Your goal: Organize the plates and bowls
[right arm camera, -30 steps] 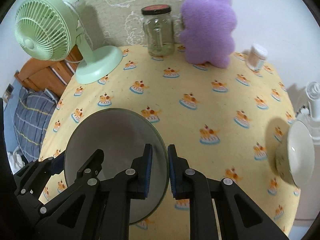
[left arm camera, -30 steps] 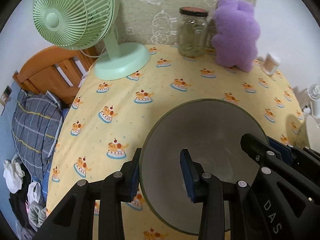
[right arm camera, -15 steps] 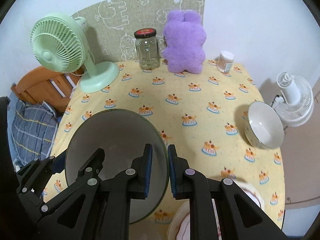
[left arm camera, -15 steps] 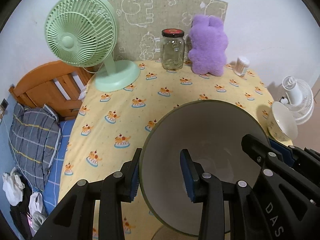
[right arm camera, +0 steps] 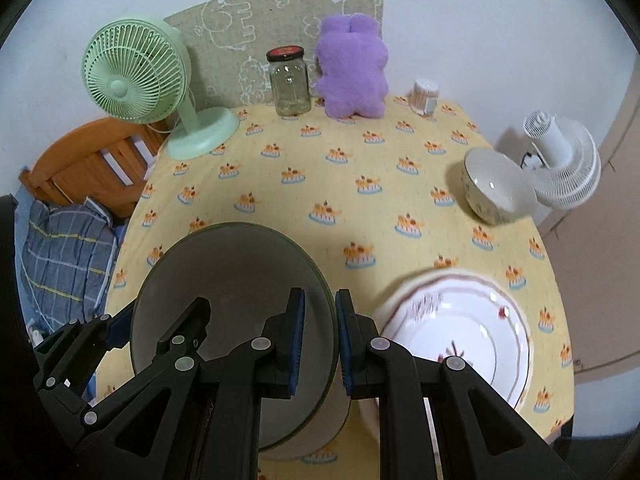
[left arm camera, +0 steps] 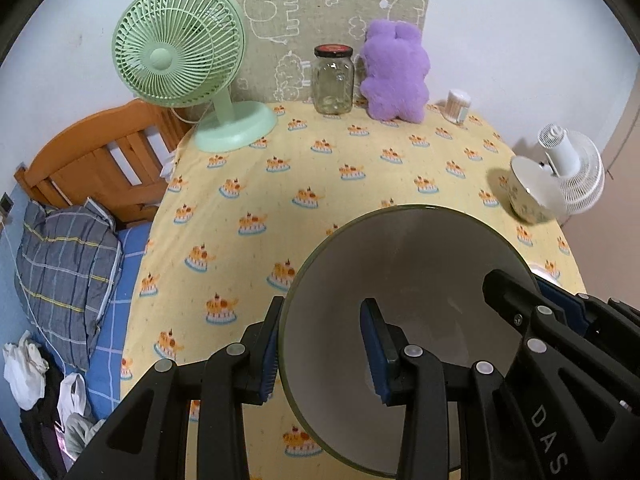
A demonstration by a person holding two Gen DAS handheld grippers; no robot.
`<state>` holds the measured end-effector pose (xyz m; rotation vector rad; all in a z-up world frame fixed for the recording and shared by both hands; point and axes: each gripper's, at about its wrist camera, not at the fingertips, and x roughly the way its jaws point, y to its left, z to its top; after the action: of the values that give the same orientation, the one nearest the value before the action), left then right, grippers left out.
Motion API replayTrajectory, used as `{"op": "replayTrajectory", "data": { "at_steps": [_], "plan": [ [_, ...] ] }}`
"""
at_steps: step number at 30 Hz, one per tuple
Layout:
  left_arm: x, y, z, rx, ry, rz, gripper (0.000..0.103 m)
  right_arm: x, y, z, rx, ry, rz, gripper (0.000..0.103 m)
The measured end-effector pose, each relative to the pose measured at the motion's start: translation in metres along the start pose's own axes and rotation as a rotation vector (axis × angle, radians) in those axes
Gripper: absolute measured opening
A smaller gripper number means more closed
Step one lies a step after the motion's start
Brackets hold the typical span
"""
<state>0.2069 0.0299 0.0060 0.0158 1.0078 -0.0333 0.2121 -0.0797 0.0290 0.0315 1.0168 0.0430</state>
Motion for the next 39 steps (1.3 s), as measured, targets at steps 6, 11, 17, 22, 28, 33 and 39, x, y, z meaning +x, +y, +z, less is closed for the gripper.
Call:
{"op": "replayTrajectory", "data": {
  "at_steps": [6, 11, 17, 22, 28, 33, 39],
  "plan": [
    [0.002, 0.004, -0.024, 0.013, 0.027, -0.023, 0.037, -0.001, 0.004, -0.026, 0.024, 0.019, -0.019, 0.019],
    [0.01, 0.009, -0.039, 0.019, 0.062, -0.042, 0.037, 0.006, 0.009, -0.043, 0.04, 0.057, -0.039, 0.019],
    [0.015, 0.007, -0.044, 0.037, 0.074, -0.064, 0.037, 0.009, 0.008, -0.05, 0.065, 0.069, -0.06, 0.019],
    [0.021, 0.002, -0.047, 0.05, 0.093, -0.088, 0.037, 0.013, 0.003, -0.054, 0.081, 0.085, -0.083, 0.019],
    [0.027, 0.001, -0.052, 0.051, 0.116, -0.107, 0.037, 0.017, 0.0, -0.058, 0.083, 0.108, -0.106, 0.019],
    [0.035, 0.005, -0.056, 0.038, 0.143, -0.106, 0.037, 0.027, 0.003, -0.061, 0.077, 0.135, -0.101, 0.019],
    [0.039, 0.001, -0.056, 0.038, 0.146, -0.109, 0.037, 0.032, 0.002, -0.06, 0.054, 0.13, -0.114, 0.019]
  ]
}}
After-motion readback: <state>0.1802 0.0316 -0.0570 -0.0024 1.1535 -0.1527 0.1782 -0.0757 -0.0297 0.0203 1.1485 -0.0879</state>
